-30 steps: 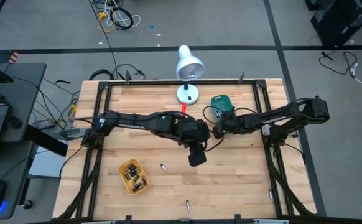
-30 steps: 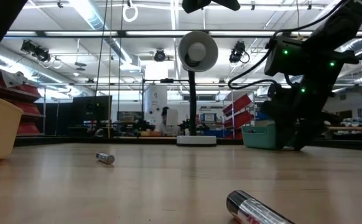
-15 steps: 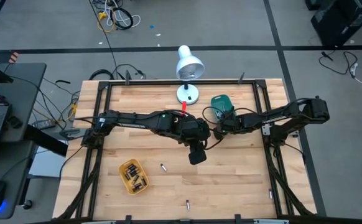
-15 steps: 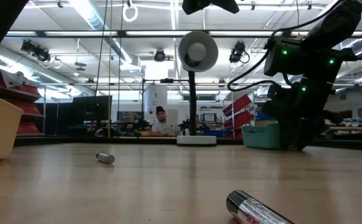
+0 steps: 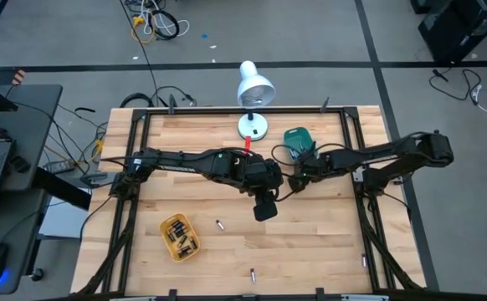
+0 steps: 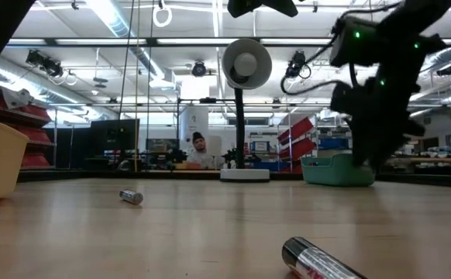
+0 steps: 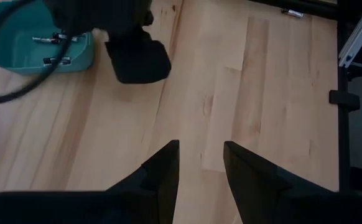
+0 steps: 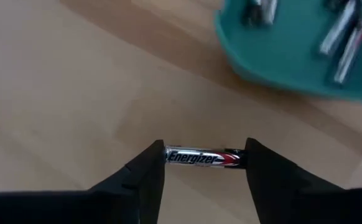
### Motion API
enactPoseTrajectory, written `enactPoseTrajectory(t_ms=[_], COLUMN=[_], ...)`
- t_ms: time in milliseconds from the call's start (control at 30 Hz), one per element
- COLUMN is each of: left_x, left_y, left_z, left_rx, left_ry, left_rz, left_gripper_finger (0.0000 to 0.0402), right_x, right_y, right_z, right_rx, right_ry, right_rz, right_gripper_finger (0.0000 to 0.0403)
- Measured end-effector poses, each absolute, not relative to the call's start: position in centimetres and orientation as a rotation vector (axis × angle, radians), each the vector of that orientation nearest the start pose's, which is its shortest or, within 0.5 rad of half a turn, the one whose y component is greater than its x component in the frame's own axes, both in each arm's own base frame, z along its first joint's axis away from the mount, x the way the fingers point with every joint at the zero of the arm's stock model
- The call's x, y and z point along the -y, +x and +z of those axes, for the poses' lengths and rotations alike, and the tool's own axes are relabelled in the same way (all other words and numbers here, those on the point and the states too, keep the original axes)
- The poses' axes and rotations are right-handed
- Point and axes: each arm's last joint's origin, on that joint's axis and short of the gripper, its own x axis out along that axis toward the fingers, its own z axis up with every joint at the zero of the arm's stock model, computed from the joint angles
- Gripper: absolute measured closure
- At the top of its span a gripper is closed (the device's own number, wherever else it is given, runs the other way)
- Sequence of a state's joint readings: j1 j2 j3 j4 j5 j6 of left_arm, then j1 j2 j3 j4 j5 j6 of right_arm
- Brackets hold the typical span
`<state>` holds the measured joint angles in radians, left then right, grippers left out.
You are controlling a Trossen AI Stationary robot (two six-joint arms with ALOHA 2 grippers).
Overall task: Sort batteries
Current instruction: Put the silver battery into the green bin
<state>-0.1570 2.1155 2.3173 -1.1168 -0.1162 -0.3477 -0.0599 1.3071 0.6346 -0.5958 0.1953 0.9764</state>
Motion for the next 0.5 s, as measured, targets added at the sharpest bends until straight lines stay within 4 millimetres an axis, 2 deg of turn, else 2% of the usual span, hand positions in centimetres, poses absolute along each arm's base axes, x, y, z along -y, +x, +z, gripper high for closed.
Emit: enactPoseTrajectory(t_ms=[167,300,400,500], left_x=[6.6,6.5,7.0,7.6], left_y=[43.9,43.6,42.7,41.5], left_z=[36.1,35.9,35.6,35.3], left_rx=[-0.899,-0.925,-1.003,-1.096], left_ry=[-0.19,-0.176,-0.095,-0.012], left_rz=[0.124,0.138,0.172,0.203], left_gripper_finger=[0.026,0.026,0.026,0.026], right_x=[1.3,1.4,1.8,2.6], right_y=[21.9,22.5,22.8,22.6], right_z=[19.5,22.3,24.4,25.0], right_rx=[-0.968,-0.913,-0.865,-0.861], right_ry=[0.713,0.639,0.528,0.425], right_rz=[-0.725,-0.746,-0.773,-0.835], right_gripper_finger=[0.0208,0.0209,0.0208,0.0206])
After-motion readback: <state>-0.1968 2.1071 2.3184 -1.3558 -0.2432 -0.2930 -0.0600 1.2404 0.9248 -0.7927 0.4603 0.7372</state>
